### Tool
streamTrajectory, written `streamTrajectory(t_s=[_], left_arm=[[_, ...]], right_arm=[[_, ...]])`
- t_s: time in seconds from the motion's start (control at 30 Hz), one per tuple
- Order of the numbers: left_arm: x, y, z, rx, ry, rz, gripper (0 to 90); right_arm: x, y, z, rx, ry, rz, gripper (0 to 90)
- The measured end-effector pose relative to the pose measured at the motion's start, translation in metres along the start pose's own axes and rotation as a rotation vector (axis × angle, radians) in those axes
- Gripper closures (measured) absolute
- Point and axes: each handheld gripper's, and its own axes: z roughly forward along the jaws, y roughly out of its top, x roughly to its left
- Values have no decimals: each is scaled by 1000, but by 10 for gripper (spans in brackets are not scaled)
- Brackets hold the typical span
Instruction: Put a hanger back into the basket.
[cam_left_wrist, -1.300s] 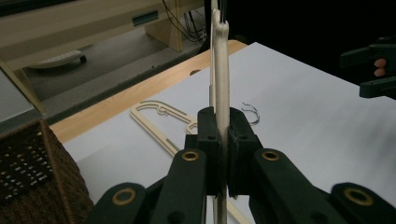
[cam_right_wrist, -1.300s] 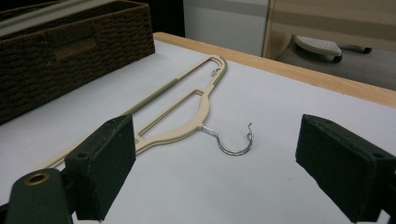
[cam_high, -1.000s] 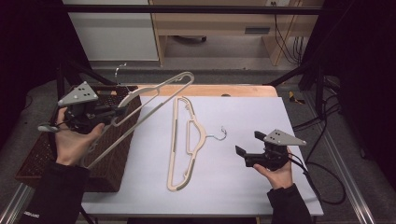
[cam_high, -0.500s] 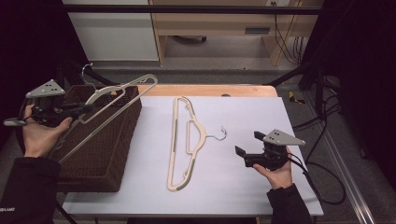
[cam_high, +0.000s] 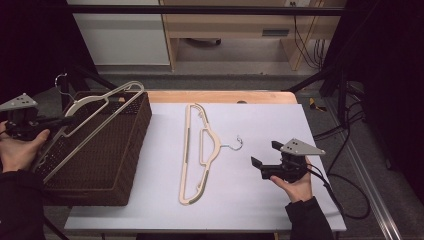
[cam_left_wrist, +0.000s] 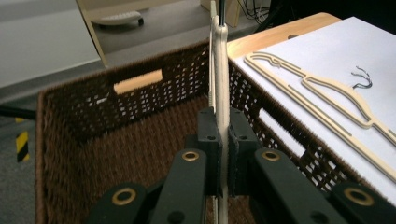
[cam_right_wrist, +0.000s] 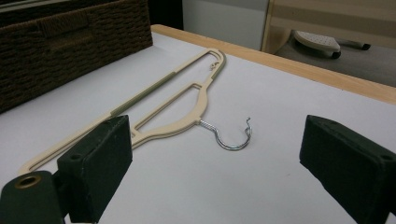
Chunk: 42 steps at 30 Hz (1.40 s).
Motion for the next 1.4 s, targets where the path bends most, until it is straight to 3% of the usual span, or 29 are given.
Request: streamTrajectory(t_s=[0.27, 0.47, 0.53, 0.77, 0.83, 0.97, 1.03, 1.13, 1.3, 1.4], left_arm=[[12, -18, 7, 27, -16, -40, 860], [5, -31, 29, 106, -16, -54, 859], [4, -36, 35, 112, -18, -70, 857], [5, -51, 48, 157, 62, -147, 840], [7, -52, 48, 165, 68, -166, 834], [13, -55, 45, 192, 129, -200, 793], [17, -59, 40, 186, 149, -233, 752], [20, -63, 33, 178, 199, -241, 690], [19, -64, 10, 108, 247, -272, 603], [10, -59, -4, 59, 274, -253, 520]], right_arm=[[0, 0, 1, 8, -2, -1, 94], [0, 0, 1, 10, 3, -4, 94], [0, 0, 1, 11, 3, -3, 94], [1, -1, 3, 13, 3, -3, 94], [2, -1, 3, 14, 6, -6, 94], [2, -2, 4, 16, 12, -7, 95], [3, -2, 5, 18, 18, -3, 96], [3, -3, 7, 21, 24, -7, 97], [2, -2, 10, 18, 20, -4, 102], [1, -2, 11, 19, 20, -2, 107]])
